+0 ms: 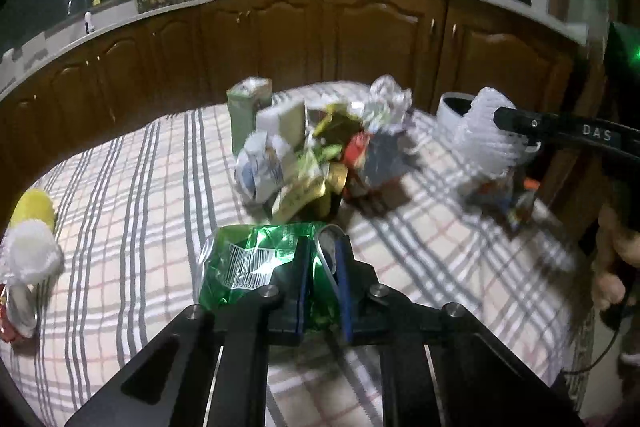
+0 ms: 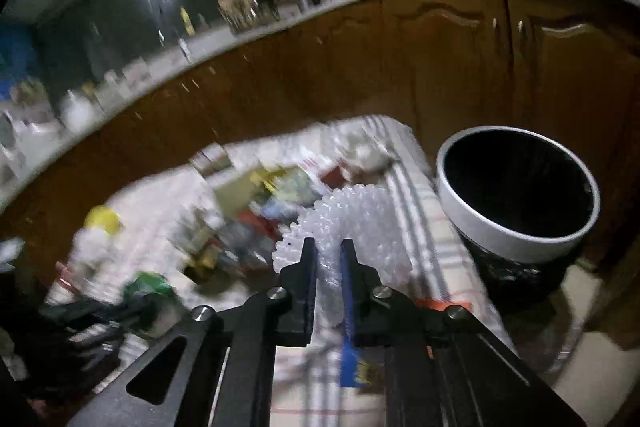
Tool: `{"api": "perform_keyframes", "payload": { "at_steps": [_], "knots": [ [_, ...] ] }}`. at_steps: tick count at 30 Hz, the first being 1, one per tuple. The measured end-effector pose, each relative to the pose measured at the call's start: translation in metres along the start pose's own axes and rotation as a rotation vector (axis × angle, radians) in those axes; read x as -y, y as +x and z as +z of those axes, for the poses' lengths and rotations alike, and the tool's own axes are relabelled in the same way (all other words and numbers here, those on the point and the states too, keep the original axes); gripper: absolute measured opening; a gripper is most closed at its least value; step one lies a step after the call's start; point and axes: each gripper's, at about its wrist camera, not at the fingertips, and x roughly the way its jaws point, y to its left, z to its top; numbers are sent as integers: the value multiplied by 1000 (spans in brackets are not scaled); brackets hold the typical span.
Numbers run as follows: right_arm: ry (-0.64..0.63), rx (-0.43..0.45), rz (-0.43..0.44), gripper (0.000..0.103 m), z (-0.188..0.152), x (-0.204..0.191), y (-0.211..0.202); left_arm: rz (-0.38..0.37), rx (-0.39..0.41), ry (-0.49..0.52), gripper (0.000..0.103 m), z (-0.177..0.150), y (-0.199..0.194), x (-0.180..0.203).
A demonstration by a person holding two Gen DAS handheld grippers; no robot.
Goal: Collect trash
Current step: 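Carry both items over the black bin and open both tools to drop them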
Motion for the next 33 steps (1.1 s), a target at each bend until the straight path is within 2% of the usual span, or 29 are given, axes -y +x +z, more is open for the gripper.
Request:
{"api": "perform_keyframes", "payload": {
  "at_steps": [2, 5, 9, 16, 24, 33],
  "knots": [
    [44, 25, 65, 11, 7, 5, -7, -14, 21, -9, 10, 5, -6, 0],
    [57, 54, 74, 11, 14, 9, -12, -45, 44, -16, 10, 15, -11, 3],
    [65, 67, 42, 11, 19, 20, -15, -74, 67, 1, 10, 28, -9, 15],
    [97, 69, -34, 11, 26, 62, -22, -128, 92, 65, 10, 58, 7, 49],
    [108, 51, -115, 11, 41, 110, -25, -184, 89, 152, 10, 97, 48, 94],
    [136, -25, -136, 12, 53, 159, -10, -220, 62, 221, 10, 134, 97, 130]
  ]
}}
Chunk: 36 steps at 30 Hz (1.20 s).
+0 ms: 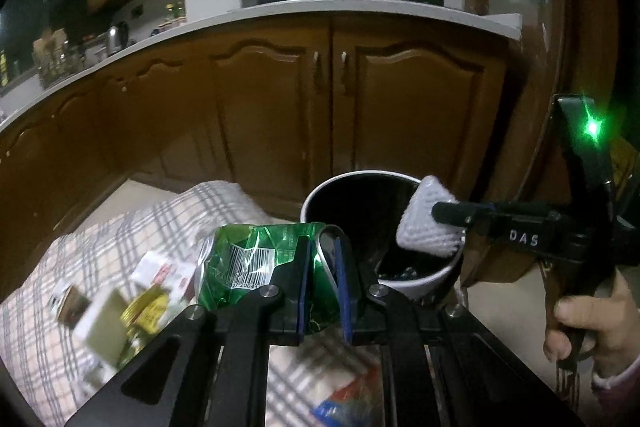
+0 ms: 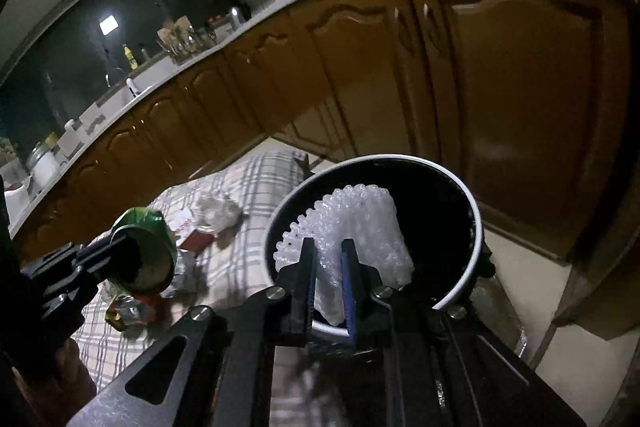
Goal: Collect trash
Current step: 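Carry both items over the black bin and open both tools to drop them, then grasp the red wrapper with the left tool while the right tool grasps the orange snack packet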
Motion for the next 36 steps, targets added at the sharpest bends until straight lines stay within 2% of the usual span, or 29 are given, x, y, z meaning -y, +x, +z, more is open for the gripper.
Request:
{"api": "perform_keyframes", "payload": {
  "at_steps": [8, 20, 22, 24, 26, 29, 36],
  "knots": [
    [8, -40, -8, 14, 11, 21, 14, -24, -39, 22, 10, 21, 43, 11],
    [15, -91, -5, 17, 24, 37, 32, -113, -147, -31, 12, 47, 108, 10],
    [17, -102, -2, 21, 24, 40, 35, -126, -163, -36, 12, 50, 115, 12],
    [25, -111, 7, 26, 25, 43, 38, -128, -171, -41, 19, 53, 119, 12],
    [35, -111, 7, 40, 25, 46, 39, -126, -155, -40, 33, 52, 115, 13],
    [52, -101, 8, 44, 26, 49, 37, -112, -128, -36, 45, 48, 104, 11],
    [76, -72, 18, 51, 19, 44, 24, -75, -89, -101, 52, 27, 76, -9]
  ]
}}
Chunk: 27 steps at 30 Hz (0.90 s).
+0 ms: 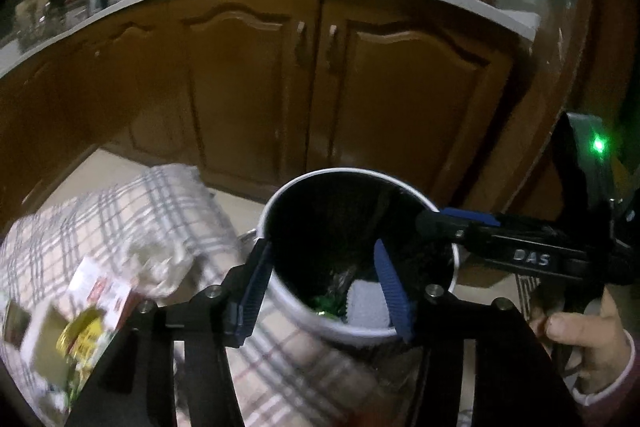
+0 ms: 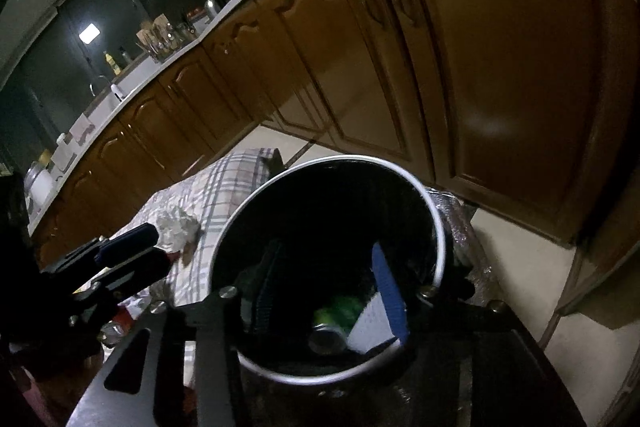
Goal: Collect trash
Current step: 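Grasp the red wrapper with the left tool while the right tool grasps the orange snack packet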
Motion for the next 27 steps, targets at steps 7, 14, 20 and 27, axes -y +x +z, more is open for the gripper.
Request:
{"api": "perform_keyframes", "payload": {
  "at_steps": [7, 14, 20, 27],
  "knots": [
    [-8, 33, 27, 68, -29, -27, -16, 46, 11, -78, 54, -45, -43, -21],
    [-32, 18, 64, 74, -66, -62, -21, 112, 14, -145, 55, -93, -88, -43],
    [-27, -17, 97, 74, -90, -84, -22, 143, 18, -192, 55, -115, -118, -58],
    [-22, -44, 102, 74, -113, -98, -22, 173, 27, -222, 55, -133, -146, -70]
  ]
}}
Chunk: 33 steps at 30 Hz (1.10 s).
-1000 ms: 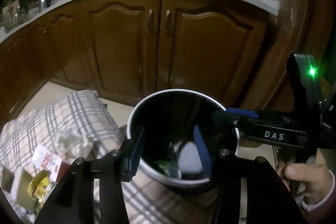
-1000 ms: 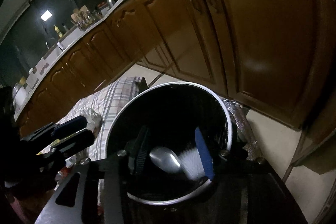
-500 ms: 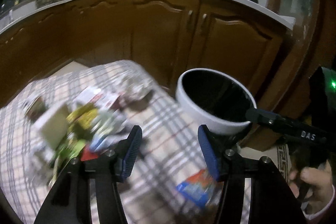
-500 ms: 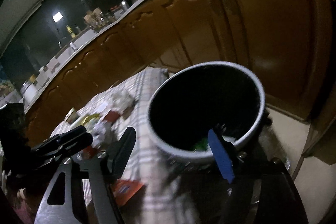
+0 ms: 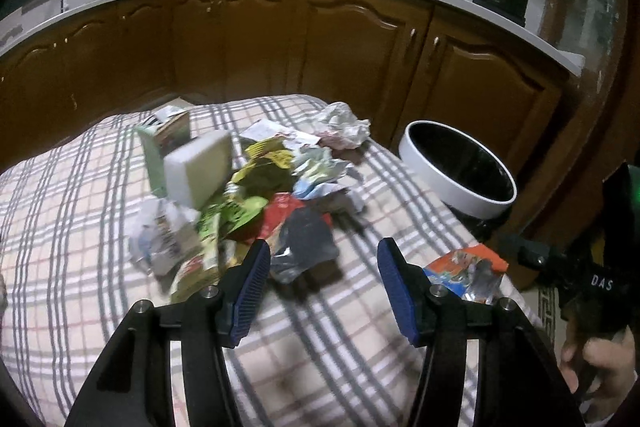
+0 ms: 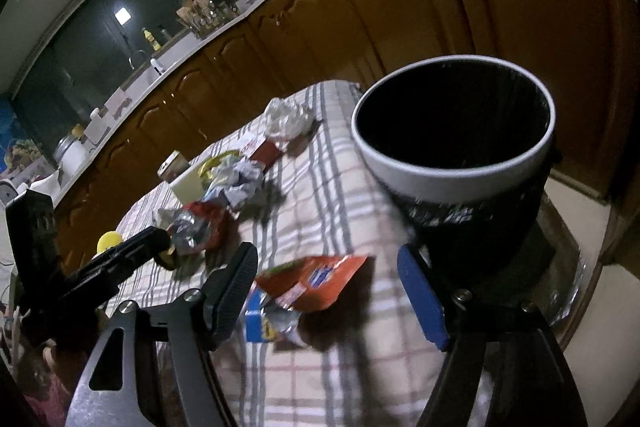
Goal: Collect trash
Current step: 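Grasp the red wrapper with the left tool while the right tool grasps the orange snack packet, then move both wrappers over the black bin and open both tools to release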
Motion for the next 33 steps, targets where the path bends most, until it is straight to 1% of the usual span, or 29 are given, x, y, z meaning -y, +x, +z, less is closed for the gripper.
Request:
{"api": "perform_keyframes", "payload": {
  "at_steps": [4, 9, 10, 11, 12, 13, 14, 15, 17, 18, 19, 20, 24, 33],
  "knots": [
    [6, -12, 3, 74, -12, -7, 1, 29, -10, 5, 55, -2, 0, -6],
    [14, -28, -6, 74, -19, -9, 6, 75, -38, 31, 55, 7, 17, -10],
    [14, -30, -9, 74, -19, -9, 8, 82, -44, 35, 53, 10, 21, -11],
    [12, -31, -16, 74, -19, -9, 9, 86, -51, 41, 47, 12, 26, -12],
    [10, -32, -21, 74, -19, -9, 11, 89, -57, 48, 44, 14, 31, -11],
    [10, -35, -21, 73, -19, -9, 13, 96, -68, 58, 36, 16, 38, -11],
    [11, -39, -20, 70, -19, -9, 15, 102, -79, 66, 27, 17, 44, -11],
    [11, -42, -22, 65, -19, -8, 17, 104, -91, 75, 22, 18, 49, -10],
    [12, -43, -12, 38, -18, -8, 19, 99, -97, 96, 14, 18, 57, -7],
    [16, -45, 11, 32, -18, -8, 18, 95, -96, 105, 12, 18, 58, -6],
    [11, -44, 9, 17, -18, -9, 17, 85, -92, 108, 3, 18, 58, -4],
    [0, -39, 2, 6, -19, -12, 16, 75, -87, 109, 3, 19, 57, -3],
    [-19, -24, -1, 3, -20, -17, 9, 72, -70, 112, 2, 15, 48, 0],
    [-37, 21, 21, 2, -14, -23, -11, -3, -35, 89, 1, 6, 16, 9]
  ]
}}
